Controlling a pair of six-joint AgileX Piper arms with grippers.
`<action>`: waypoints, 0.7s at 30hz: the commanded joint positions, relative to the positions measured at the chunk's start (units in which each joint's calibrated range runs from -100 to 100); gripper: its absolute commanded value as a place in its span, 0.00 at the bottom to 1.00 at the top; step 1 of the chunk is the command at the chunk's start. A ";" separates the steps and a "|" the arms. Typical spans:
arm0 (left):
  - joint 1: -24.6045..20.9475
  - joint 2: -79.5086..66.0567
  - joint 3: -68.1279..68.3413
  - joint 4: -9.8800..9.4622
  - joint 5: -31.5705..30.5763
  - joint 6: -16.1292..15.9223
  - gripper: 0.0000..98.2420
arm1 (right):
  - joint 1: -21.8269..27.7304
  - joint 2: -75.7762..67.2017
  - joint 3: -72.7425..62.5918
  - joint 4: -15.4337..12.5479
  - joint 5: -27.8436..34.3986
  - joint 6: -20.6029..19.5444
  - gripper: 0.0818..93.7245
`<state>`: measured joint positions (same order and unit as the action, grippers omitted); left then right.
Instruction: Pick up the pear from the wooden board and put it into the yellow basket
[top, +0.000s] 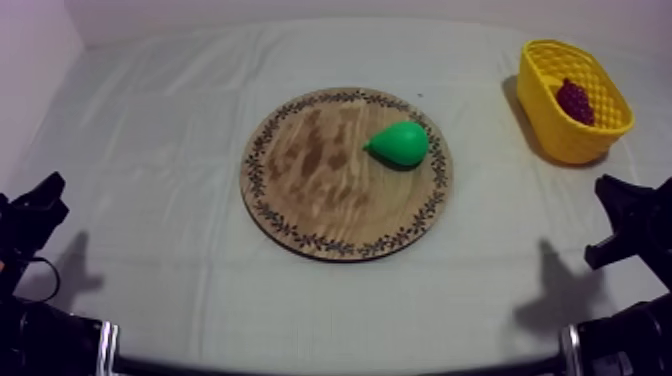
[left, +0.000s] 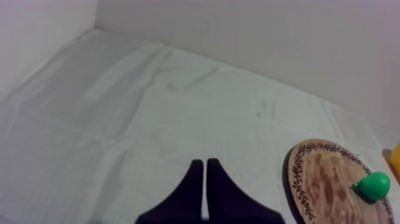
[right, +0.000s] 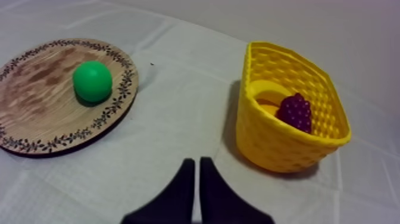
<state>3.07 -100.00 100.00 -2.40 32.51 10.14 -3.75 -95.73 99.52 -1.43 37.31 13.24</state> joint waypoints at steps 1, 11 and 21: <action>0.01 0.00 0.00 -0.02 -0.01 -0.01 0.00 | -0.01 -0.03 0.03 0.04 0.02 0.61 0.00; 0.01 0.00 0.00 -0.02 -0.01 -0.01 0.00 | -0.01 -0.03 0.03 0.04 0.02 0.74 0.00; 0.01 0.00 0.00 -0.02 -0.01 -0.01 0.00 | 0.24 0.60 -0.28 -0.14 -4.44 3.24 0.01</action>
<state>3.07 -100.00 100.00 -2.40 32.51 10.14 -3.53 -95.54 99.46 -1.69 33.80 16.02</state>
